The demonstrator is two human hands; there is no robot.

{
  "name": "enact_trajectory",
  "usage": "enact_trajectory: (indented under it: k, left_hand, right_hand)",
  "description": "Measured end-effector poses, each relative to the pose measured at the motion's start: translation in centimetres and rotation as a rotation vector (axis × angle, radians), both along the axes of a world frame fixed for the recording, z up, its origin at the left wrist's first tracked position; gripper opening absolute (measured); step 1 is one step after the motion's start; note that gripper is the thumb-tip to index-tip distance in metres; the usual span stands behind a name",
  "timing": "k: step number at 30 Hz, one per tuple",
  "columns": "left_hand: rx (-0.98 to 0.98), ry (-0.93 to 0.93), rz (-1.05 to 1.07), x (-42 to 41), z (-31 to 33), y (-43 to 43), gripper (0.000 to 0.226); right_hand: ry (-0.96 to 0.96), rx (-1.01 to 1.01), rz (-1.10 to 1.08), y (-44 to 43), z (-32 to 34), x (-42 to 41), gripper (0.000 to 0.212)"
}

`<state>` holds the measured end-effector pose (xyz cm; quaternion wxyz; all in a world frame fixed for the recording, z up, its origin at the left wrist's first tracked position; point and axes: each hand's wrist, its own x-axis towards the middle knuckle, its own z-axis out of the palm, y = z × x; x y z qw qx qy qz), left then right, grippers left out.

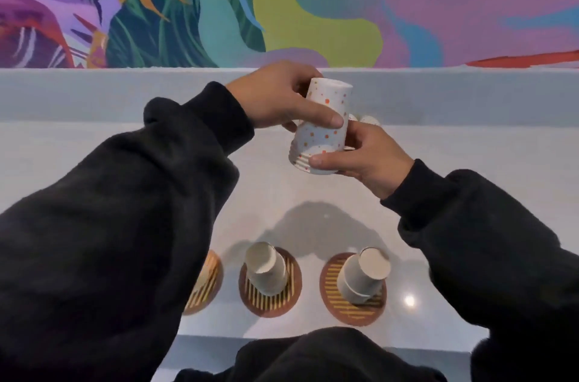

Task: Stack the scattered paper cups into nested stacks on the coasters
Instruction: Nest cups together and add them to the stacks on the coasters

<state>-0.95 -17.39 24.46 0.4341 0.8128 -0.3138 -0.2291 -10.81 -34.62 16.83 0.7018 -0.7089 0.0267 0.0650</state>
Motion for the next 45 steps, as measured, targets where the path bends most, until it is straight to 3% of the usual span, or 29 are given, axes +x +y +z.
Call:
enact_trajectory:
  k: [6,12,19,28,37,41,45]
  left_hand:
    - [0.173,-0.185,-0.153,-5.4,-1.5,8.8,0.056]
    - [0.099,-0.125,-0.074,-8.8,-9.2,13.3,0.062]
    - [0.037,-0.113,0.030,-11.0,-16.4,13.9,0.064]
    - [0.136,-0.089,0.098,-12.0,-22.3,14.0,0.076]
    - [0.100,-0.067,0.180,-12.7,-22.1,13.7,0.075]
    - [-0.019,-0.009,0.296,-12.9,-19.0,13.9,0.067]
    - [-0.175,-0.054,0.471,-12.7,-13.6,16.1,0.075]
  right_hand:
    - [-0.056,-0.234,0.093,6.9,-1.8,-4.5,0.071]
    - [0.000,-0.402,-0.052,12.1,-7.9,-7.5,0.074]
    - [0.083,-0.482,-0.139,13.3,-13.2,-9.3,0.079]
    - [0.170,-0.451,-0.149,13.8,-18.2,-10.0,0.079]
    - [0.180,-0.400,-0.140,13.6,-18.4,-10.2,0.075]
    - [0.200,-0.375,-0.131,13.4,-18.3,-10.1,0.072]
    - [0.183,-0.424,-0.108,13.3,-18.1,-9.9,0.075]
